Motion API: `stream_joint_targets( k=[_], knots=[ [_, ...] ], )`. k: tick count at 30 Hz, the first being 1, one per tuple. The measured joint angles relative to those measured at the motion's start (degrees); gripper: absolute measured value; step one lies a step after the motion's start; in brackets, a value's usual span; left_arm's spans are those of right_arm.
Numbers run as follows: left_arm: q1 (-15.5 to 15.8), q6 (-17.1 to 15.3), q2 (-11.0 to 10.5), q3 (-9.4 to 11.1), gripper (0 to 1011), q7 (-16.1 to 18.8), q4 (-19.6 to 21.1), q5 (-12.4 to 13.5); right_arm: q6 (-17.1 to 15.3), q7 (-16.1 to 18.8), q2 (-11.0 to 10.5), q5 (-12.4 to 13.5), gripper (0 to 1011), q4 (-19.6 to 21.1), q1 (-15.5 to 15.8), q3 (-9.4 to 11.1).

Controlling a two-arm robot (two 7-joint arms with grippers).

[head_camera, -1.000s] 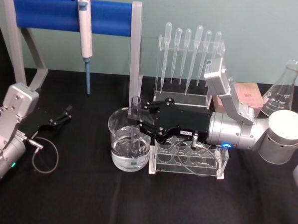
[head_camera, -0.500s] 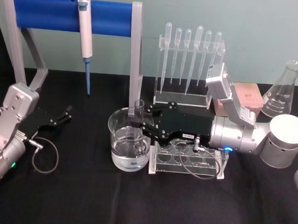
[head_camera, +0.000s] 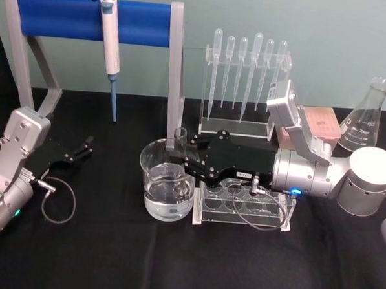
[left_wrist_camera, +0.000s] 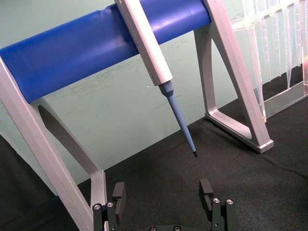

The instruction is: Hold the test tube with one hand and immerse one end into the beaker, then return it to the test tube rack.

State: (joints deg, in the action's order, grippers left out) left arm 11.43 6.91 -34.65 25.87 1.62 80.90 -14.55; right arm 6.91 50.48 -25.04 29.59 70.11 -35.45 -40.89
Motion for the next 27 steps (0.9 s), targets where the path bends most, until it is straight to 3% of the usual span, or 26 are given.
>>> stream_joint_targets(
  k=[27],
  knots=[
    [0.0,0.0,0.0,0.0,1000,0.0,0.0,0.0,0.0,0.0,0.0,0.0,241,0.1,-0.1,0.0]
  ],
)
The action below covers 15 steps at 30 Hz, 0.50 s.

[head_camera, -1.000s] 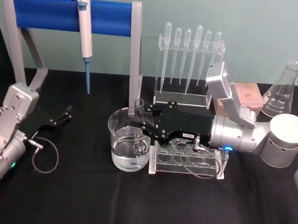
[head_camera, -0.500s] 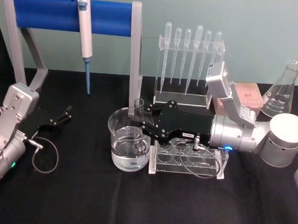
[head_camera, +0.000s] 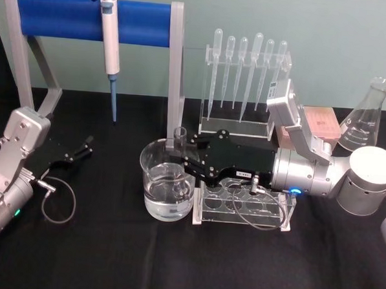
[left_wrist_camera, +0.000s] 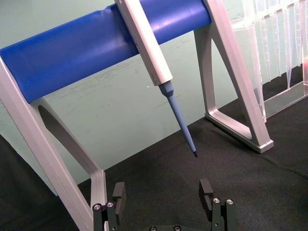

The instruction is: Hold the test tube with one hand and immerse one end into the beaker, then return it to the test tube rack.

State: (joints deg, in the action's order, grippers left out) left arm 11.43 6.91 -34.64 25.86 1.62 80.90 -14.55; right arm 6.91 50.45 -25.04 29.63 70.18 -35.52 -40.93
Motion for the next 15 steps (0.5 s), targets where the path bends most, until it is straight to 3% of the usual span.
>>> stream_joint_targets(
  k=[15],
  knots=[
    [0.0,0.0,0.0,0.0,1000,0.0,0.0,0.0,0.0,0.0,0.0,0.0,241,0.0,0.0,0.0]
  ],
)
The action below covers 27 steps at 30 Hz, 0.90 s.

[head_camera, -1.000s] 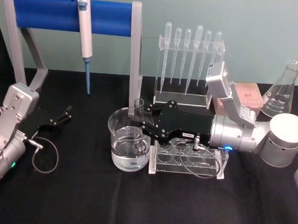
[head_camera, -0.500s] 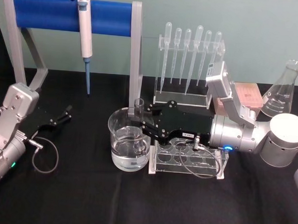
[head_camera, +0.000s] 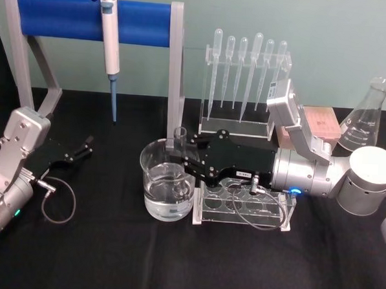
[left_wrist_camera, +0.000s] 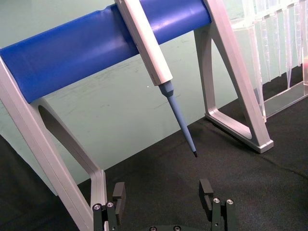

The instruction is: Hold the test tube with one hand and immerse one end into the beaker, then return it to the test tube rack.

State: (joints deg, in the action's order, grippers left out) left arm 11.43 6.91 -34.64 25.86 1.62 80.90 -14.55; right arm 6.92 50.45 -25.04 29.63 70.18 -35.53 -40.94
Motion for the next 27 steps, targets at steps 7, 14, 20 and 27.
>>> stream_joint_targets(
  k=[7,14,20,27],
  knots=[
    [0.0,0.0,0.0,0.0,1000,0.0,0.0,0.0,0.0,0.0,0.0,0.0,241,0.0,0.0,0.0],
    [0.0,0.0,0.0,0.0,1000,0.0,0.0,0.0,0.0,0.0,0.0,0.0,241,0.0,0.0,0.0],
    [0.0,0.0,0.0,0.0,1000,0.0,0.0,0.0,0.0,0.0,0.0,0.0,241,0.0,0.0,0.0],
    [0.0,0.0,0.0,0.0,1000,0.0,0.0,0.0,0.0,0.0,0.0,0.0,239,0.0,0.0,0.0]
  ],
)
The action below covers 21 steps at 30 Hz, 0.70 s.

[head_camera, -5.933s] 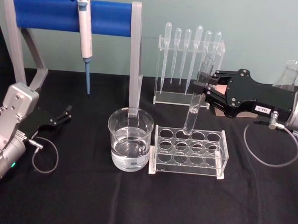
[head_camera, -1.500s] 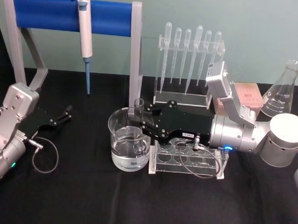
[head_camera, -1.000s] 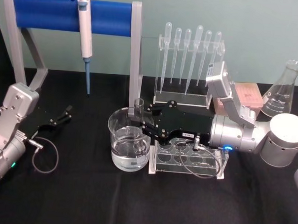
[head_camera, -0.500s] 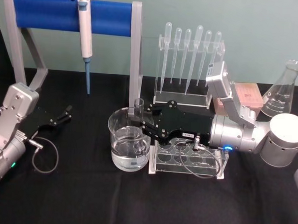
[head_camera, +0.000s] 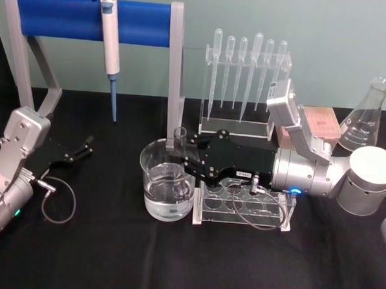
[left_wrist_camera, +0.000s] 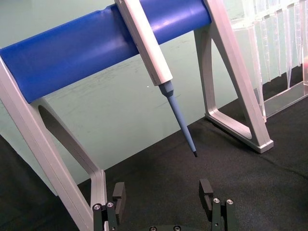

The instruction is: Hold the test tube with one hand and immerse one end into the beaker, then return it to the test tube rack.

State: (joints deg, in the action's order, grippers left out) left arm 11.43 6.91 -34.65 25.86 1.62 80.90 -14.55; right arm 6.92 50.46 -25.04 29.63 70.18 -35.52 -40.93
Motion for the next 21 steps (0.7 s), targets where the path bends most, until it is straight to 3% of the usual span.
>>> stream_joint_targets(
  k=[21],
  knots=[
    [0.0,0.0,0.0,0.0,1000,0.0,0.0,0.0,0.0,0.0,0.0,0.0,241,0.0,0.0,0.0]
  ],
)
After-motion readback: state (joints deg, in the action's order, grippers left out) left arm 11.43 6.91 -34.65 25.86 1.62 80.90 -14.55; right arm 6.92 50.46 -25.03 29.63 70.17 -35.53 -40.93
